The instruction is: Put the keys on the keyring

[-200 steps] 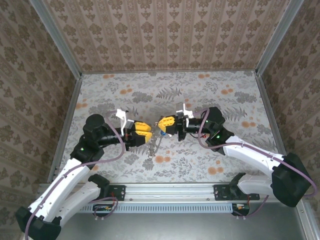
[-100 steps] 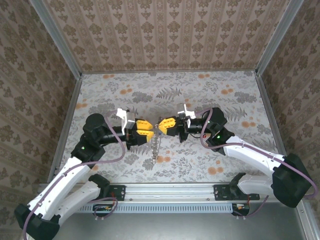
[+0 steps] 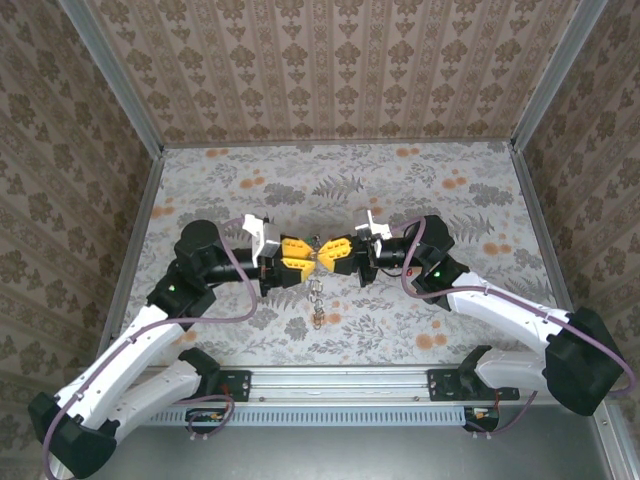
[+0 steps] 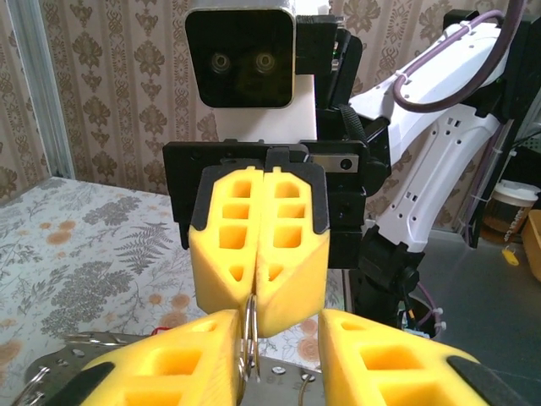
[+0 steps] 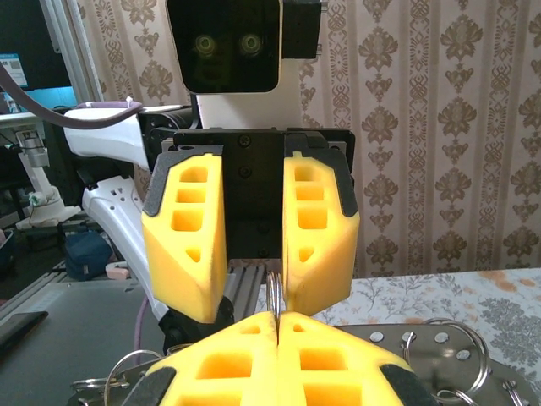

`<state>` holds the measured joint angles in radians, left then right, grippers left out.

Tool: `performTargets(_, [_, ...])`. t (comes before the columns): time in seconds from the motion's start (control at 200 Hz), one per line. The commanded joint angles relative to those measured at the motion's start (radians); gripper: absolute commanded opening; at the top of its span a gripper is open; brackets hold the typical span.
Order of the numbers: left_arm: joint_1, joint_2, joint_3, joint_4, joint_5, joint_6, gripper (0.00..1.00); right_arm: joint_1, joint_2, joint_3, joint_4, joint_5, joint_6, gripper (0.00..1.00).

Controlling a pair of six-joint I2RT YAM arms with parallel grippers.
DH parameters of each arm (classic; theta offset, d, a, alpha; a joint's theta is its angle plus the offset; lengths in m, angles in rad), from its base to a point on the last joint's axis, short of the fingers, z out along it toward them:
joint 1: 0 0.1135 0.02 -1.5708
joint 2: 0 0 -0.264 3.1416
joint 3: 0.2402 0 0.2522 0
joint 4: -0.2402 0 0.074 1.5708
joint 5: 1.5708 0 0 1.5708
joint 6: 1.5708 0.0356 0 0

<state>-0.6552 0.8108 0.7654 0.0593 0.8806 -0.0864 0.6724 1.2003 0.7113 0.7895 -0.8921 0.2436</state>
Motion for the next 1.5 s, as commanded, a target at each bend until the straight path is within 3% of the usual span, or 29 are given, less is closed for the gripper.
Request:
performTargets(0.0, [-0.007, 0.003, 0.03, -0.012, -0.012, 0.043, 0.21, 0.007, -0.036, 0.002, 0.056, -0.022, 0.006, 0.0])
performTargets(0.185, [-0.011, 0.004, 0.033, -0.034, -0.027, 0.062, 0.0, 0.009, -0.038, -0.002, 0.064, -0.019, 0.006, 0.0])
performTargets(0.31, [-0.011, -0.005, 0.045, -0.068, -0.054, 0.089, 0.0, 0.01, -0.039, 0.004, 0.036, -0.018, -0.004, 0.0])
performTargets(0.37, [-0.012, -0.002, 0.075, -0.142, -0.069, 0.131, 0.0, 0.013, -0.055, 0.02, -0.074, 0.002, -0.058, 0.0])
performTargets(0.485, [-0.039, 0.023, 0.179, -0.379, -0.12, 0.275, 0.0, 0.024, -0.117, 0.067, -0.384, 0.092, -0.226, 0.26])
performTargets(0.625, [-0.079, 0.074, 0.283, -0.589, -0.206, 0.4, 0.0, 0.026, -0.182, 0.084, -0.583, 0.237, -0.341, 0.37])
performTargets(0.895, [-0.189, 0.229, 0.476, -0.898, -0.386, 0.556, 0.0, 0.054, -0.177, 0.114, -0.708, 0.289, -0.433, 0.37])
performTargets(1.495, [-0.213, 0.3, 0.544, -0.949, -0.386, 0.577, 0.0, 0.072, -0.136, 0.112, -0.707, 0.191, -0.444, 0.27])
